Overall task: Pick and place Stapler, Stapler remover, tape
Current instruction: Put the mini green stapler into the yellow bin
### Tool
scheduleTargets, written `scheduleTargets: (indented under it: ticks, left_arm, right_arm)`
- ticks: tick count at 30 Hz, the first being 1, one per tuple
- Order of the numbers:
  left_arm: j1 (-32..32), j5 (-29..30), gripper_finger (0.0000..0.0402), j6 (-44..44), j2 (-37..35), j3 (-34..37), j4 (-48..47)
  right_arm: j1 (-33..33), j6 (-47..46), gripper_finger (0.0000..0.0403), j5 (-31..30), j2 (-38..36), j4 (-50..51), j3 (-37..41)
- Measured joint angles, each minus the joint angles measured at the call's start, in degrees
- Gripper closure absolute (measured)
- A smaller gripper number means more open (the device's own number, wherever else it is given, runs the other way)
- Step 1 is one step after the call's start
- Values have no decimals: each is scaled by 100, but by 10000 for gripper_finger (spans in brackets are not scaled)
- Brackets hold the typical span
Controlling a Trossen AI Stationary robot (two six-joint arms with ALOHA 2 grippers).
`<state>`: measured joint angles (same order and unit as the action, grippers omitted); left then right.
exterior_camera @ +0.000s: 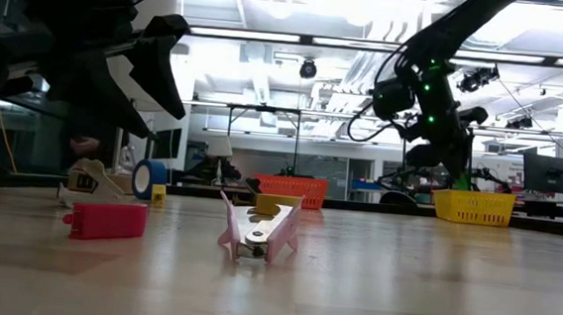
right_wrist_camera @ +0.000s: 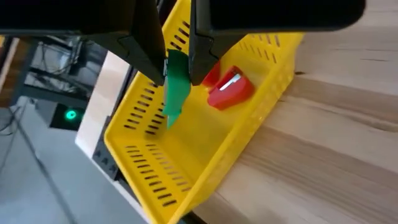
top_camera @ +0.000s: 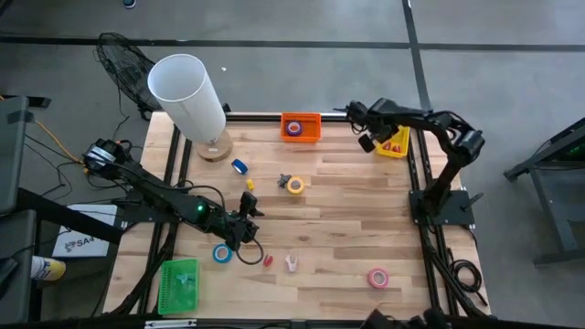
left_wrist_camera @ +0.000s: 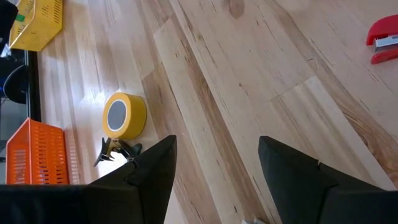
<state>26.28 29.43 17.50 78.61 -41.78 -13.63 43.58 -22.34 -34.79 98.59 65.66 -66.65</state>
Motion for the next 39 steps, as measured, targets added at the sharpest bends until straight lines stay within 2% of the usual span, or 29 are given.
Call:
scheduleTargets:
  ticks: [7, 13, 28, 35, 39]
  left_arm:
    - [0, -3, 179, 0, 0, 0, 0]
    - [0, -9, 179, 0, 0, 0, 0]
    - [0, -7, 179, 0, 0, 0, 2]
    - [0, -7, 179, 0, 0, 0, 2]
    - [0, -7, 179, 0, 0, 0, 2]
  right_arm:
    - [316, 246, 365, 562, 0, -428, 0]
    - [445, 354, 365, 739, 0, -678, 0]
    - [730, 601, 365, 1919, 0, -1045, 0]
    - [758, 593, 306, 1891, 0, -1052, 0]
    - [756, 594, 290, 1835, 0, -1049, 0]
